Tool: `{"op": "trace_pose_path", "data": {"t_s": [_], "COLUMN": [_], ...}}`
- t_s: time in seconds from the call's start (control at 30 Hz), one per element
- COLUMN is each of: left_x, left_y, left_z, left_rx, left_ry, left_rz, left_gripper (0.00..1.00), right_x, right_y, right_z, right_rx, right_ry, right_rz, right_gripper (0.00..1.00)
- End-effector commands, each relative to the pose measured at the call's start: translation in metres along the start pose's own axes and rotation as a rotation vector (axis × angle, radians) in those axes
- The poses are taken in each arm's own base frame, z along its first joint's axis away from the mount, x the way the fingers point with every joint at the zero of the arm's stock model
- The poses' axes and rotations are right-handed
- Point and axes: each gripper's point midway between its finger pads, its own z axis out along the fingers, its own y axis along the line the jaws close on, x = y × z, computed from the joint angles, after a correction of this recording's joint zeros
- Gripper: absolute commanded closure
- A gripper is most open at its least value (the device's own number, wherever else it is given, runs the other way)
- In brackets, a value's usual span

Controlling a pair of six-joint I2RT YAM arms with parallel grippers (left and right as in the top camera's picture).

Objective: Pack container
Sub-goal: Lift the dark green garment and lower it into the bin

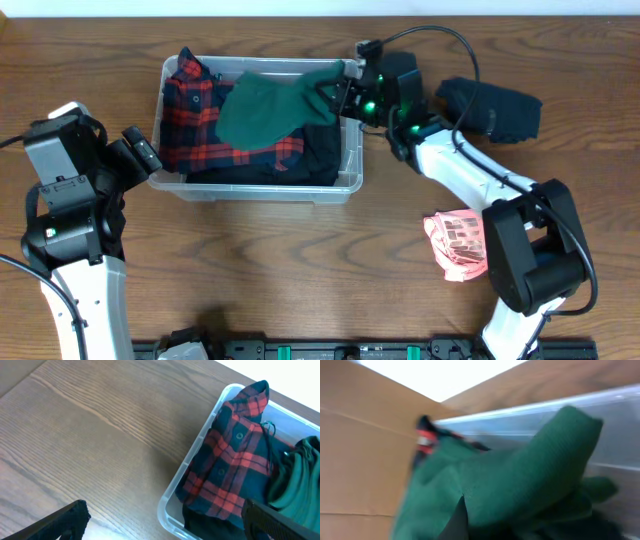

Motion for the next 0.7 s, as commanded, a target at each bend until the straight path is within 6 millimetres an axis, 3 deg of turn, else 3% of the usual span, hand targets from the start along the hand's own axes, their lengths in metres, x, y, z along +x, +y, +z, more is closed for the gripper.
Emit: {"op": "trace_pose_path", "data": {"t_s": [0.0,0.2,0.33,0.4,0.43,0.53,0.67], "left_x": [0.001,0.001,0.001,0.001,0.001,0.001,0.001], "left_y": [0.003,0.004,0.004,0.003,0.003,0.004,0.003], "left_z": [0.001,0.001,0.001,0.001,0.001,0.001,0.001], "left_rx": [-0.016,-0.016,-0.016,-0.016,-0.016,-0.016,-0.016], "left_ry": [0.001,0.001,0.001,0.001,0.001,0.001,0.001], "left_rz": [-0.018,-0.019,-0.019,-0.018,-0.018,-0.019,-0.018], "left_gripper": [0.02,0.02,0.02,0.02,0.02,0.02,0.02], "right_x": [0.001,0.015,0.018,0.016,0.013,0.001,-0.02], "right_y": [-0.008,-0.025,-0.014,-0.002,0.007,0.034,0.078], "right_z": [0.0,-0.002,-0.006,-0.013,-0.019,-0.039,-0.075], "right_rx": [0.036,0.102,0.056,0.028,0.02,-0.004,-0.046], "right_ry": [0.012,0.072,0.1,0.1,0.09,0.049,-0.041], "right_rz": [-0.143,-0.215,-0.299,-0.352,-0.376,-0.421,-0.479], "right_gripper": [0.99,0.97,0.63,0.32,0.25,0.24,0.38]}}
